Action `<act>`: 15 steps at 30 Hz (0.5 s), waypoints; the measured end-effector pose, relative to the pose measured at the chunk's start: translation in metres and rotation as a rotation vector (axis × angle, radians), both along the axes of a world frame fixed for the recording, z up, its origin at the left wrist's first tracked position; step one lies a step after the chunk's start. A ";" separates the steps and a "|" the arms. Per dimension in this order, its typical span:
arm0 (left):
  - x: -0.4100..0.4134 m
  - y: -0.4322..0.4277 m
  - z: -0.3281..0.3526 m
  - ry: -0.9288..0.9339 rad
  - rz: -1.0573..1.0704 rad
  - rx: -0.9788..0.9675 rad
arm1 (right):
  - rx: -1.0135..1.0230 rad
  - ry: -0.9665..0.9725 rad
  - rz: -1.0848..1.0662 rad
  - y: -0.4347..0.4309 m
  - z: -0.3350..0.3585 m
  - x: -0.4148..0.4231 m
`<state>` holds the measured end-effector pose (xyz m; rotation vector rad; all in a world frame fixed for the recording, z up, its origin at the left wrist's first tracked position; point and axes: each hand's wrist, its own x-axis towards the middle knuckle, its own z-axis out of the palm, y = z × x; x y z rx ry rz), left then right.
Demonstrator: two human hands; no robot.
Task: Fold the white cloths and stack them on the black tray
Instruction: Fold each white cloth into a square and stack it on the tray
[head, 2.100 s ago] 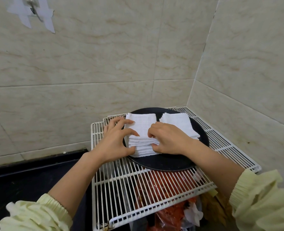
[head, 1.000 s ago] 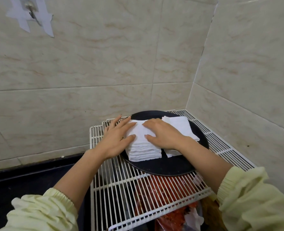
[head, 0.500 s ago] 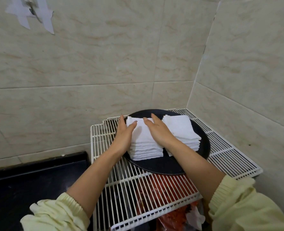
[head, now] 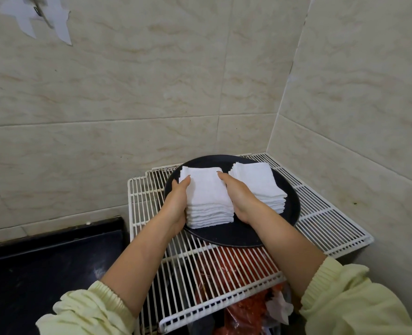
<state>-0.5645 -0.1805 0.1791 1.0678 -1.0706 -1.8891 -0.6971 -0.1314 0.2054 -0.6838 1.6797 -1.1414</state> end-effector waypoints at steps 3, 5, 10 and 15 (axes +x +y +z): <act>0.002 -0.003 -0.002 -0.005 -0.009 0.027 | 0.013 0.011 0.011 -0.001 0.003 0.000; 0.005 -0.002 0.000 -0.012 -0.014 0.039 | 0.007 0.032 0.030 -0.001 0.005 -0.002; 0.009 -0.001 0.020 -0.069 0.077 -0.118 | -0.060 0.075 0.101 0.010 0.033 0.003; -0.001 0.008 0.058 -0.102 0.104 -0.358 | -0.189 0.118 0.014 0.019 0.073 -0.022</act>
